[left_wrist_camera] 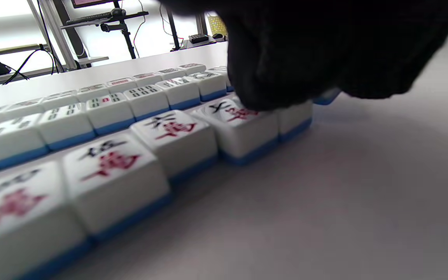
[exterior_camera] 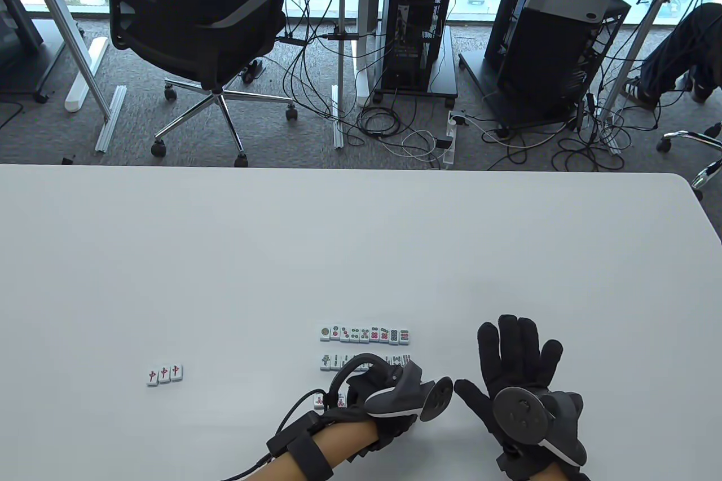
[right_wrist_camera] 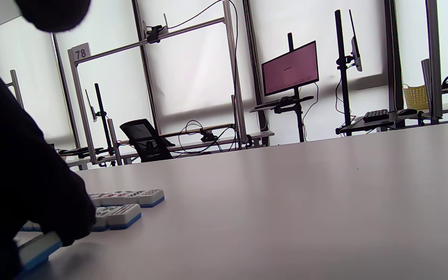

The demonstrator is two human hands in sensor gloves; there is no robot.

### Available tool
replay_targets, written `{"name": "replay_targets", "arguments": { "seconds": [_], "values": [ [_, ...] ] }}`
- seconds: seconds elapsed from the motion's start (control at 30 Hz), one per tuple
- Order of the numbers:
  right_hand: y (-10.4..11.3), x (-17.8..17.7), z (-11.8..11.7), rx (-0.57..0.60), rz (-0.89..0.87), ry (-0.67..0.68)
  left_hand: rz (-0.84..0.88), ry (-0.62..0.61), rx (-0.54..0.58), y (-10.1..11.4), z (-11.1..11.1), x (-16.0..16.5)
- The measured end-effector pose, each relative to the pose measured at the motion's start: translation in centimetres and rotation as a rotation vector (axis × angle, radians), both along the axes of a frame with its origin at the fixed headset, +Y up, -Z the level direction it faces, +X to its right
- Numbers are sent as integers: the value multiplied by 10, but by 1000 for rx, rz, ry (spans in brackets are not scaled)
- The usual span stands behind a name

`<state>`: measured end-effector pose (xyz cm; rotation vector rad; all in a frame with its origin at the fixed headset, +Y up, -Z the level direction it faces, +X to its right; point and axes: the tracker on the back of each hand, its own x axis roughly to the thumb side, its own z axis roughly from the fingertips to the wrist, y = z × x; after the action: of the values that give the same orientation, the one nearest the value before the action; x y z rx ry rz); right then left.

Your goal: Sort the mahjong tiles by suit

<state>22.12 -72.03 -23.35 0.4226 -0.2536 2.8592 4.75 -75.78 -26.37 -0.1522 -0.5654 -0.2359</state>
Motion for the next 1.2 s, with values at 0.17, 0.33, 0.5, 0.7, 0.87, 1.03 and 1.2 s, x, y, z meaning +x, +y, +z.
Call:
{"name": "replay_targets", "arguments": {
  "seconds": [0.17,0.33,0.5,0.7,0.87,1.03,1.2],
  "values": [
    [0,-3,1,-1,7,17,-56,-18,35,-3,4,2],
    [-1,-3,2,-2,10,21,-45,-26,55,5,6,-3],
    [-1,-2,1,-7,18,15,73,31,154,35,8,-34],
    [0,-3,2,-7,25,15,123,166,200,58,3,-110],
    [-2,-5,2,-13,45,18,108,391,275,64,-5,-197],
    [-6,-6,1,-29,64,13,86,644,214,55,-13,-281],
    [-11,-7,-1,-51,82,12,-48,703,148,37,-3,-329]
  ]
}}
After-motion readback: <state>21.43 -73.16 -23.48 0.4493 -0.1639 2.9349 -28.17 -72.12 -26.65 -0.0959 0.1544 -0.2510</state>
